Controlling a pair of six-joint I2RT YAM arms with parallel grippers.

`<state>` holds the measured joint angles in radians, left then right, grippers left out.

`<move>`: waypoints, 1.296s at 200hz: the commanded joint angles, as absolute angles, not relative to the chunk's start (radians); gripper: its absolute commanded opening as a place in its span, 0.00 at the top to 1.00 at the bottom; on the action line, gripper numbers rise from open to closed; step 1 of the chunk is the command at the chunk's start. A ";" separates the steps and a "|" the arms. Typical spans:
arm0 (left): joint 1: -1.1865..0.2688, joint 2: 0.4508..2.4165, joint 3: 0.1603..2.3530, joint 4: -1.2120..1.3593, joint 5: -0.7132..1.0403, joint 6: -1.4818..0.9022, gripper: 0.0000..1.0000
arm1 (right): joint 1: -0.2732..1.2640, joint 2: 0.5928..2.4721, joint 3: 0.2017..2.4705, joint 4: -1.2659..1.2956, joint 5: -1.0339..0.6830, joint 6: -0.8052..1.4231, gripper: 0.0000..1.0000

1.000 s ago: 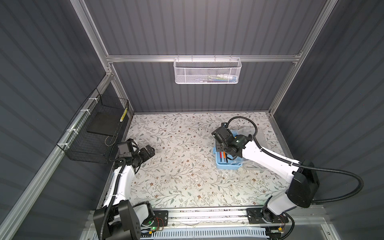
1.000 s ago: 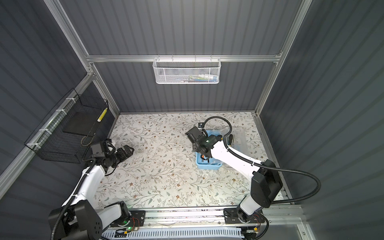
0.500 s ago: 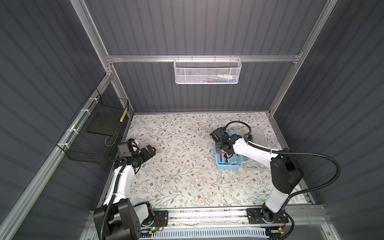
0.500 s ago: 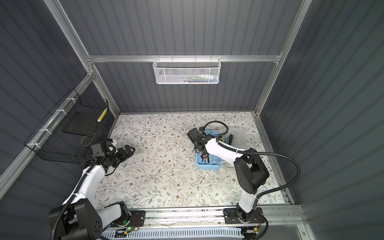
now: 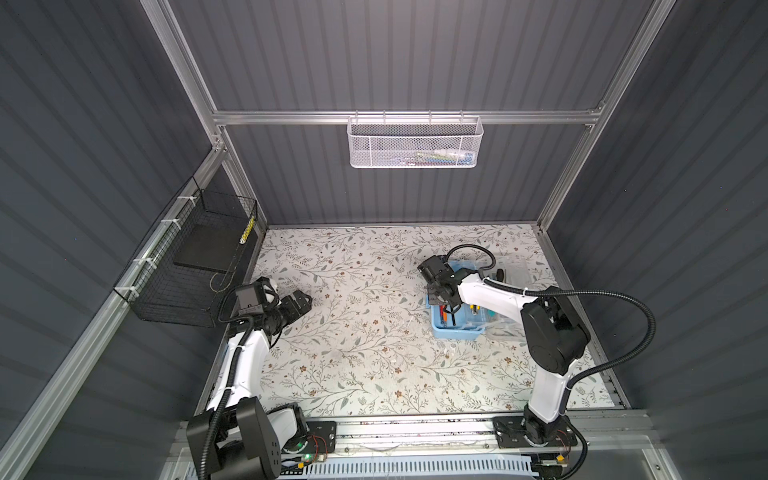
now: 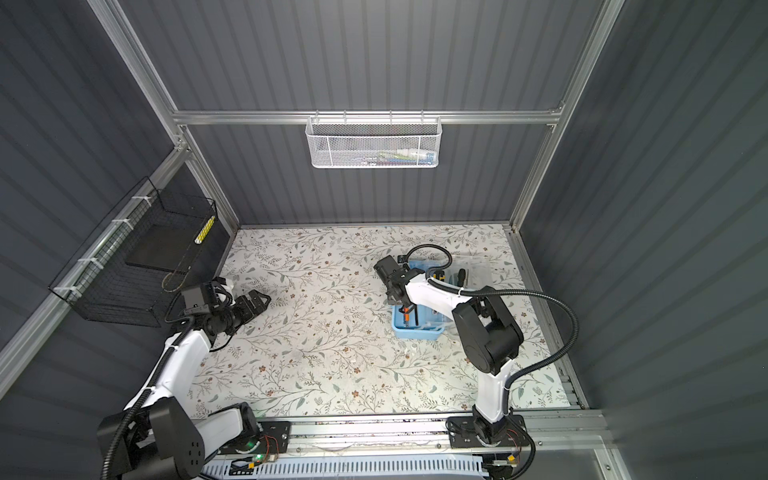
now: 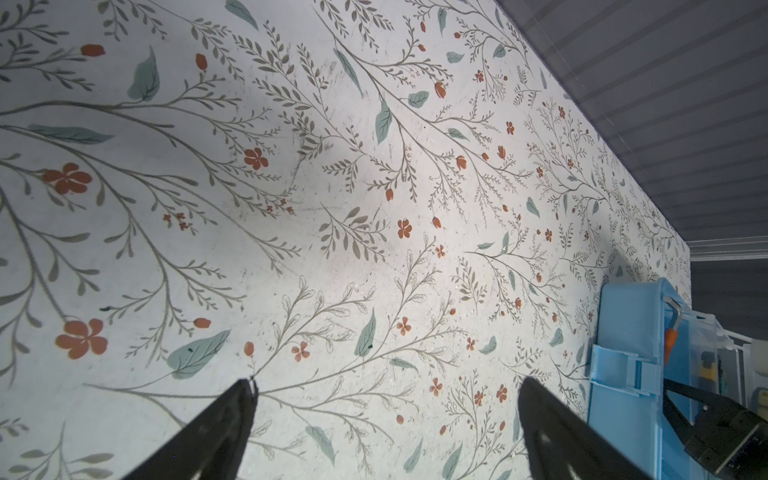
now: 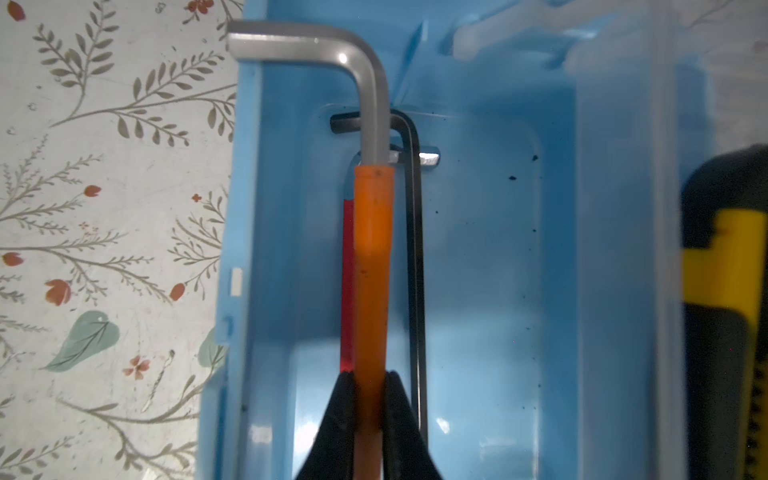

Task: Pack the tool kit
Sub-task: 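Lower the hex key beside the red one and open the right gripper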

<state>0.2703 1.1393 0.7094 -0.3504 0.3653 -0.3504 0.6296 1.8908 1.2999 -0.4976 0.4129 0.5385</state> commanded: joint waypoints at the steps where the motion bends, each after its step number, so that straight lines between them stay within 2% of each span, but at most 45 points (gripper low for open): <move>1: 0.291 1.148 0.692 -0.347 0.373 -0.357 0.01 | 0.615 1.911 1.309 -0.502 0.408 0.545 1.00; 102: 0.290 1.150 0.693 -0.345 0.376 -0.353 0.01 | 0.594 1.961 1.301 -0.489 0.394 0.551 0.96; 122: 0.290 1.149 0.693 -0.346 0.375 -0.353 0.01 | 0.592 1.970 1.304 -0.492 0.390 0.551 0.90; 175: 0.290 1.148 0.692 -0.344 0.377 -0.354 0.01 | 0.595 1.925 1.320 -0.518 0.385 0.547 0.67; 237: 0.288 1.131 0.700 -0.350 0.394 -0.365 0.01 | 0.640 1.823 1.417 -0.611 0.412 0.506 0.59; 259: 0.242 1.111 0.701 -0.343 0.401 -0.376 0.01 | 0.641 1.732 1.399 -0.596 0.392 0.495 0.57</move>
